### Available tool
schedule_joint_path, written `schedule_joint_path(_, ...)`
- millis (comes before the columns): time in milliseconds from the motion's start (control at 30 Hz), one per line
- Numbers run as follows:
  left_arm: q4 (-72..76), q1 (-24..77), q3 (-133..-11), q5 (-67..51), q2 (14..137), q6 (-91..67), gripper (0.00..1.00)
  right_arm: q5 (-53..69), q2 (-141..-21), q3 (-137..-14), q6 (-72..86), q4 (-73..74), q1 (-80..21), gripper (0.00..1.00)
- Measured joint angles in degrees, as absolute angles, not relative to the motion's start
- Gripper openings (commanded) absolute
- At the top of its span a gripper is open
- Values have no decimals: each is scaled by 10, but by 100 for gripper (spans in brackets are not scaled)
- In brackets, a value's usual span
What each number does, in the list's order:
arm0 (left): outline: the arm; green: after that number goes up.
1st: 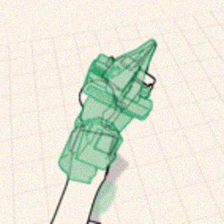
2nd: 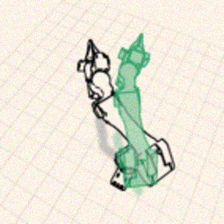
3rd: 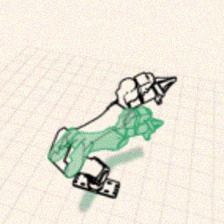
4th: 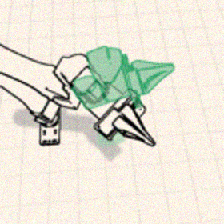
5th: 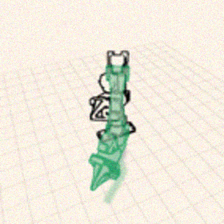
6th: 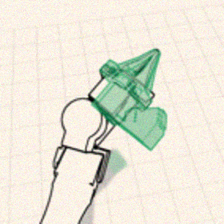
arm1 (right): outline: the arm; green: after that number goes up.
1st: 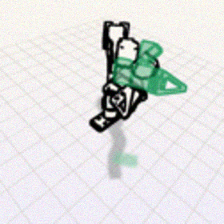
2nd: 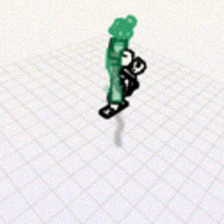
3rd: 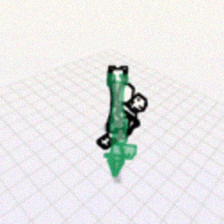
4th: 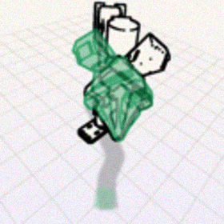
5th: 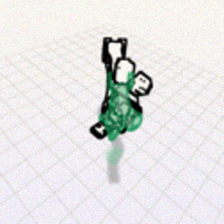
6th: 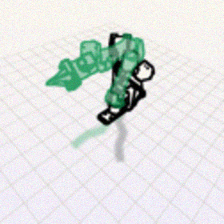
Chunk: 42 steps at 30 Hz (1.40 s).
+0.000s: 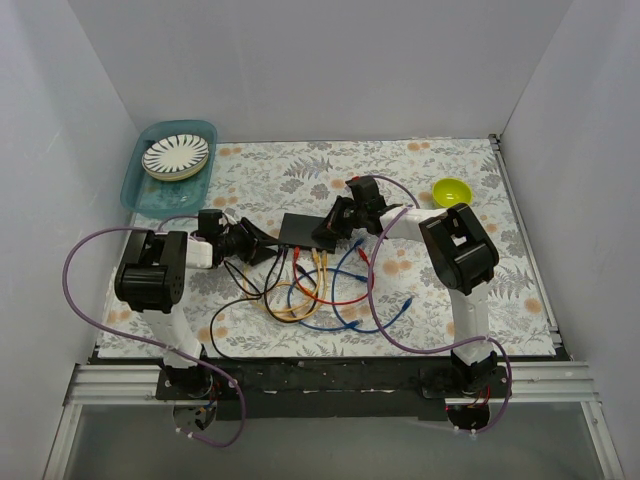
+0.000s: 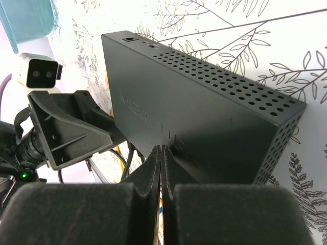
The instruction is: Pull the plug from the switch port
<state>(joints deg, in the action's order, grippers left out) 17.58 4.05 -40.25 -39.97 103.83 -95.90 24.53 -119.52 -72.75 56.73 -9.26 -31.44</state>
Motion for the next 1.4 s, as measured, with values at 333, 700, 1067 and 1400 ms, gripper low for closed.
schedule_joint_path(333,215,43,-411,-404,1070,-973,28,246,-1195,-728,565,-91,-315,1)
schedule_joint_path(700,257,43,-397,-413,1070,-975,41,246,-1195,-728,562,-91,-314,1)
schedule_joint_path(1067,241,43,-387,-407,1061,-954,27,249,-1195,-728,557,-91,-314,1)
schedule_joint_path(1400,211,46,-409,-407,1067,-945,29,250,-1195,-728,553,-91,-314,1)
